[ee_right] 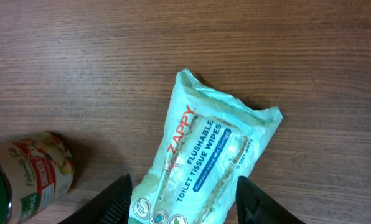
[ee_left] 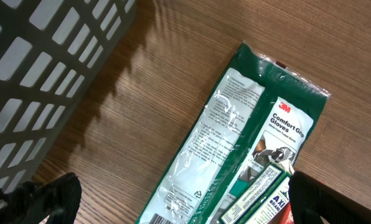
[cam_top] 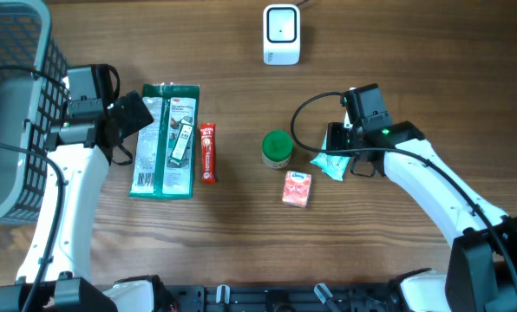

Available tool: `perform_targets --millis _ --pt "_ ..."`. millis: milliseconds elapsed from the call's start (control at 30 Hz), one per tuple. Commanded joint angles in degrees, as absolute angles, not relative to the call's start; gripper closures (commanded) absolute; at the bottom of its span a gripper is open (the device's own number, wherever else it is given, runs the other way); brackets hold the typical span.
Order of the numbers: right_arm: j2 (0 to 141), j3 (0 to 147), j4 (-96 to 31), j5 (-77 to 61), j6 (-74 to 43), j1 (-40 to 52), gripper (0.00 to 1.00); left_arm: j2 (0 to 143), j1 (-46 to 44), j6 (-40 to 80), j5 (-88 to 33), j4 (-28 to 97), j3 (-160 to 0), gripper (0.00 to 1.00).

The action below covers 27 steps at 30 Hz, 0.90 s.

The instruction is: Scan the item barcode

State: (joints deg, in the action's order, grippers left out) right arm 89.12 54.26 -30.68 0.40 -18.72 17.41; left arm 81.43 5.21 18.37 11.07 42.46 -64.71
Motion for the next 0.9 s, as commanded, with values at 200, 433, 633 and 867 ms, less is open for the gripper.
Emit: perform_targets --millis 200,433,633,867 --pt "88.38 55.40 -30.96 0.16 -17.98 17.15 0.46 81.12 5.43 18.92 10.98 42.48 -64.88 0.00" --pt "88.38 55.40 -31.16 -0.03 -18.00 17.15 0.45 81.12 5.43 18.90 10.98 42.48 -64.88 0.00" --pt "88.38 55.40 -31.38 -0.05 -18.04 17.17 0.44 81.12 5.43 18.90 10.98 42.48 -64.86 0.00" --pt "88.38 55.40 -31.38 -0.03 -18.02 17.17 0.40 81.12 5.43 18.90 10.98 42.48 -64.88 0.00"
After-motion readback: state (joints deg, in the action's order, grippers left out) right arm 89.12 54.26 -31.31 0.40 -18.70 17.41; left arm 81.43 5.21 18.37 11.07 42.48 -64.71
